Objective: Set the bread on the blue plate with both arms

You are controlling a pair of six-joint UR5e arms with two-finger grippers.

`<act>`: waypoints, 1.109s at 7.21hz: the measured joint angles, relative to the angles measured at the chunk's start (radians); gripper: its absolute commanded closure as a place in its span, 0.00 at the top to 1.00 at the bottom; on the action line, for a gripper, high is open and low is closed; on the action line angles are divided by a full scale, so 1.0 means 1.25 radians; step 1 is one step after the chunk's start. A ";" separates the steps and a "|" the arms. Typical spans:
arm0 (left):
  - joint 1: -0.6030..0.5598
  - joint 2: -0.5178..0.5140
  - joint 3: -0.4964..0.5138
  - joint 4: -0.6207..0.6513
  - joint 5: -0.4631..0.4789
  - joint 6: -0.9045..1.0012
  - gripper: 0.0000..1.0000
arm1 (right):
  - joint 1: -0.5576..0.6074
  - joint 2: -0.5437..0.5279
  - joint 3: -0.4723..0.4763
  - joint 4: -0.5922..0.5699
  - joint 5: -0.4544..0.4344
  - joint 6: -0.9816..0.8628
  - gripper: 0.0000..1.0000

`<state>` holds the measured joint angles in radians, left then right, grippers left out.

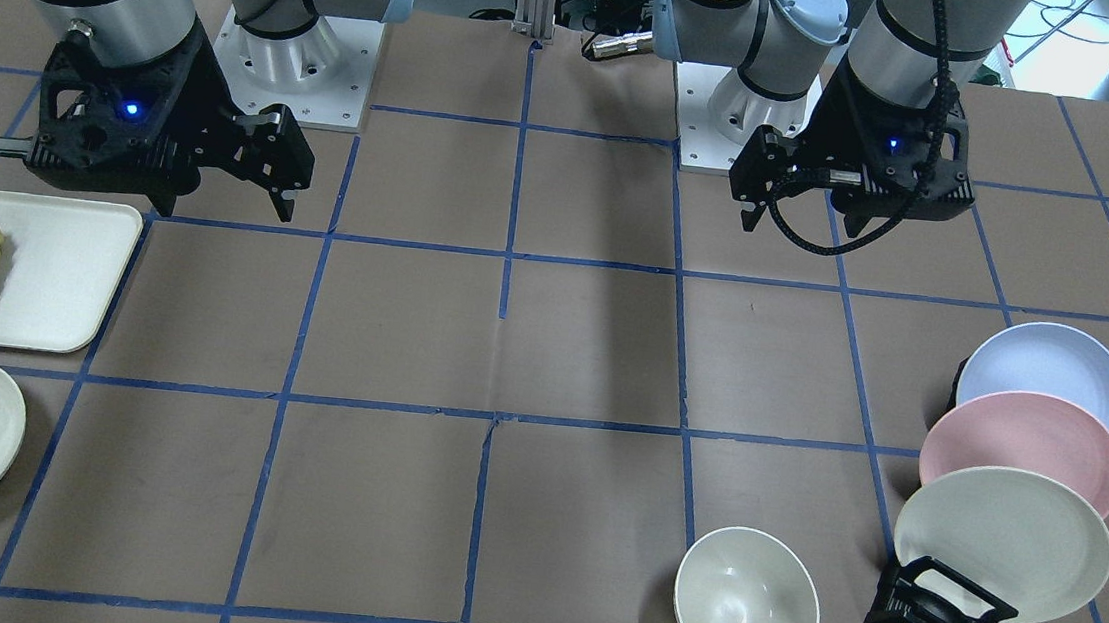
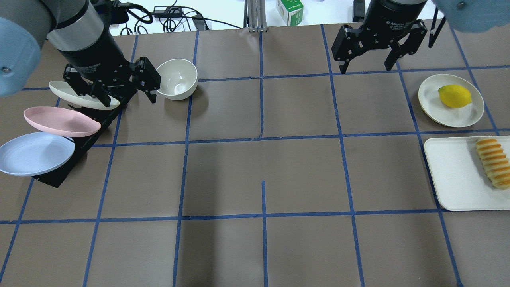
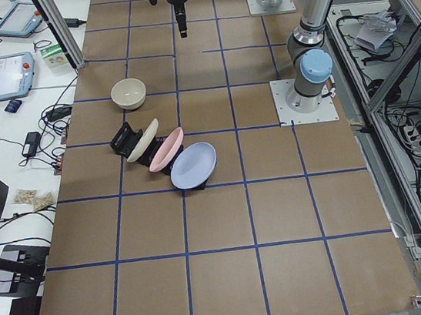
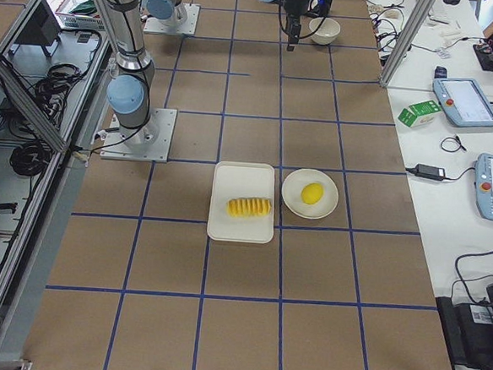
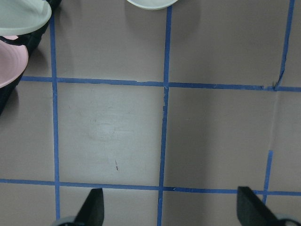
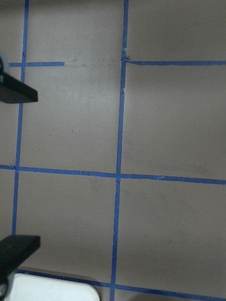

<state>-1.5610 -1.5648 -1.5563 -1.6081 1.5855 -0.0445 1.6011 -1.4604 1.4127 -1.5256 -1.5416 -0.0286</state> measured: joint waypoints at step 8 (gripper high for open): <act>0.052 0.015 -0.003 -0.017 0.001 0.015 1.00 | -0.001 0.000 0.001 0.004 -0.002 0.000 1.00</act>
<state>-1.4960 -1.5463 -1.5604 -1.6289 1.5869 -0.0257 1.6000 -1.4603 1.4143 -1.5202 -1.5446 -0.0291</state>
